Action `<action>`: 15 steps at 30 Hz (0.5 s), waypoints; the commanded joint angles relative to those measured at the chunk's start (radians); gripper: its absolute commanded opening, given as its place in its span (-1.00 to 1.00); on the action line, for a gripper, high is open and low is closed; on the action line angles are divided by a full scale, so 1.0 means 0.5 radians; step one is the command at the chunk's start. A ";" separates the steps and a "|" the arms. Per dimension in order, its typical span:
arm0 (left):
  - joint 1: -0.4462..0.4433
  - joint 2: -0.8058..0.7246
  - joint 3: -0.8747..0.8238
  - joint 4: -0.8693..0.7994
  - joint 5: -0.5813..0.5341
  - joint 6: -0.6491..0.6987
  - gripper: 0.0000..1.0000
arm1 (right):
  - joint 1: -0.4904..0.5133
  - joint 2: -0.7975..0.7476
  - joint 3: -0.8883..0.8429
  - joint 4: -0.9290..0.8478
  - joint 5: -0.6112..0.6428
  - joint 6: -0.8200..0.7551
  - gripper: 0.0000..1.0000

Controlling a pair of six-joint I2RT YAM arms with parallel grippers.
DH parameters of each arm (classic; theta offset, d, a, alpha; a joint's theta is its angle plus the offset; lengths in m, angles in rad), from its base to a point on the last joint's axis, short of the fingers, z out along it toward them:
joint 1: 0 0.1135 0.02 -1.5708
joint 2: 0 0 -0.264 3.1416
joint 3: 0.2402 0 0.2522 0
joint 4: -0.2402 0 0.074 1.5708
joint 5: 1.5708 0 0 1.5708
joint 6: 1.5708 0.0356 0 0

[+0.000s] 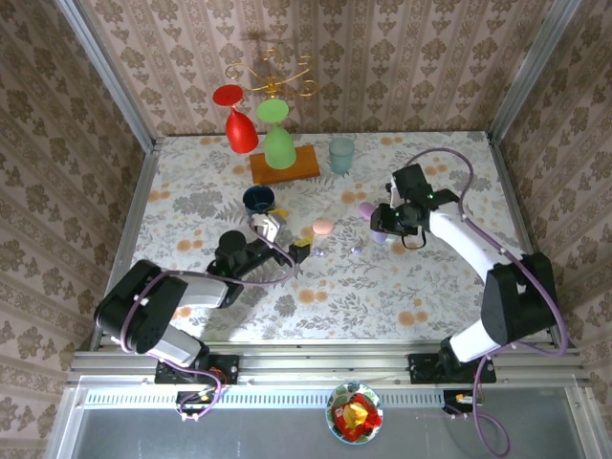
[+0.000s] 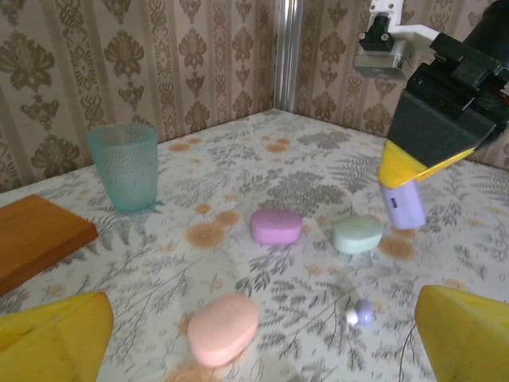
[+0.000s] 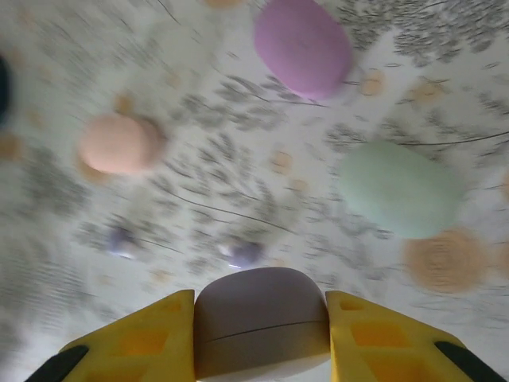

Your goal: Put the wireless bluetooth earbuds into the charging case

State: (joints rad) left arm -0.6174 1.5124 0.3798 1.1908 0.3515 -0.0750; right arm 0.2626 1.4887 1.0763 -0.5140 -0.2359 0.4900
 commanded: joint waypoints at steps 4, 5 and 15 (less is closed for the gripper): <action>-0.182 0.153 0.244 0.201 -0.193 -0.064 0.95 | -0.069 -0.170 -0.269 0.996 -0.608 0.967 -0.53; -0.198 0.179 0.275 0.202 -0.199 -0.060 0.95 | -0.074 -0.178 -0.283 1.062 -0.665 1.030 -0.53; -0.233 0.445 0.573 0.227 -0.066 -0.178 0.88 | -0.092 -0.083 -0.440 1.807 -1.100 1.606 -0.56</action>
State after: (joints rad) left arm -0.7238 1.7218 0.6258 1.2655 0.2905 -0.1364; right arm 0.2203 1.4334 0.8768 0.1940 -0.6712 1.1580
